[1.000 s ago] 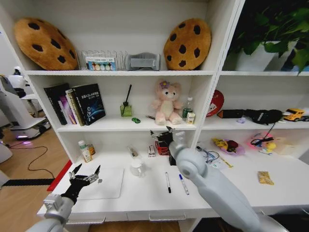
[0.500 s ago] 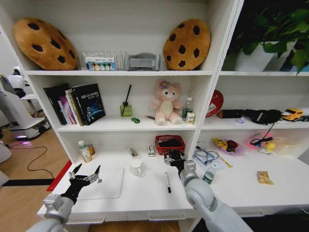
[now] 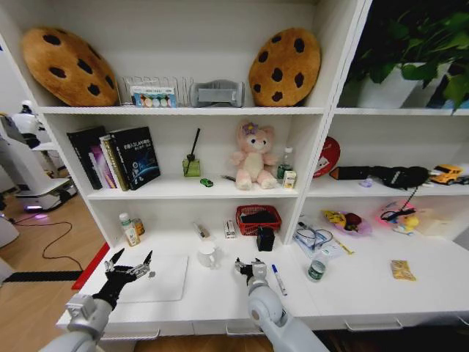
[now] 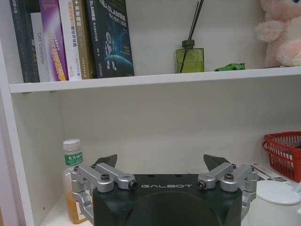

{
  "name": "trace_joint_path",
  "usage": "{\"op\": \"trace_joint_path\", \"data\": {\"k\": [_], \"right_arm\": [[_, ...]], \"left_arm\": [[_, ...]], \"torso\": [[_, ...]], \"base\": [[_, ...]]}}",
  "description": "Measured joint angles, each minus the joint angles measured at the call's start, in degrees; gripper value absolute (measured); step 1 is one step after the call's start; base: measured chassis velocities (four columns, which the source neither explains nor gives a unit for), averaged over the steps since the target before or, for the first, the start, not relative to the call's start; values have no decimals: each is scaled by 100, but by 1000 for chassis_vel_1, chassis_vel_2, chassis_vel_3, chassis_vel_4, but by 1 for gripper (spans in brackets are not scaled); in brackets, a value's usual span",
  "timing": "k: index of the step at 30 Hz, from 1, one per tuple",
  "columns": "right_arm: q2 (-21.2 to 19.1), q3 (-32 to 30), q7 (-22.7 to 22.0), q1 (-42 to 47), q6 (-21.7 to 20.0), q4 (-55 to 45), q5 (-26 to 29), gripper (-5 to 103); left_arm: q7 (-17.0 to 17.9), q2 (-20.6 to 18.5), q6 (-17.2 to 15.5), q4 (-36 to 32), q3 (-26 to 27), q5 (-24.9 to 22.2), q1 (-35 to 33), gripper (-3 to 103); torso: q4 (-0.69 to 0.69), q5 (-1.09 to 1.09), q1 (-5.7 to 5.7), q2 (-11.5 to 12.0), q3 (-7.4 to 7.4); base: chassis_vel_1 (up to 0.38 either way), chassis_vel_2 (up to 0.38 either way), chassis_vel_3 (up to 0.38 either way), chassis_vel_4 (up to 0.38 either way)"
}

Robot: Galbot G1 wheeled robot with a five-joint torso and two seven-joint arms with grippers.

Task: Organize the objects on the table.

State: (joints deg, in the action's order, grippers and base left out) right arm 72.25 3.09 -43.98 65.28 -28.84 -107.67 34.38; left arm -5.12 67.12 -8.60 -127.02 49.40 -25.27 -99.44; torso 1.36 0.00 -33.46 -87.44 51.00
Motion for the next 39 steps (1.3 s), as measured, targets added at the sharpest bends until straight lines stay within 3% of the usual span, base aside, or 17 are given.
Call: {"op": "trace_joint_path", "data": {"k": [13, 26, 31, 33, 39], "right_arm": [[-134, -401, 100, 205, -57, -5, 148, 71], [-83, -452, 204, 226, -152, 52, 499, 67], [-103, -452, 184, 237, -181, 49, 520, 50], [-116, -455, 179, 237, -194, 48, 523, 50], [-137, -474, 170, 257, -281, 37, 590, 35]], "left_arm": [[0, 0, 0, 0, 0, 0, 0, 100], [0, 0, 0, 0, 0, 0, 0, 100], [0, 0, -1, 0, 0, 0, 0, 100], [0, 0, 0, 0, 0, 0, 0, 100], [0, 0, 0, 0, 0, 0, 0, 100]], "torso": [[0, 0, 0, 0, 0], [0, 0, 0, 0, 0], [0, 0, 0, 0, 0], [0, 0, 0, 0, 0], [0, 0, 0, 0, 0]], "base": [[0, 0, 0, 0], [0, 0, 0, 0], [0, 0, 0, 0], [0, 0, 0, 0], [0, 0, 0, 0]]}}
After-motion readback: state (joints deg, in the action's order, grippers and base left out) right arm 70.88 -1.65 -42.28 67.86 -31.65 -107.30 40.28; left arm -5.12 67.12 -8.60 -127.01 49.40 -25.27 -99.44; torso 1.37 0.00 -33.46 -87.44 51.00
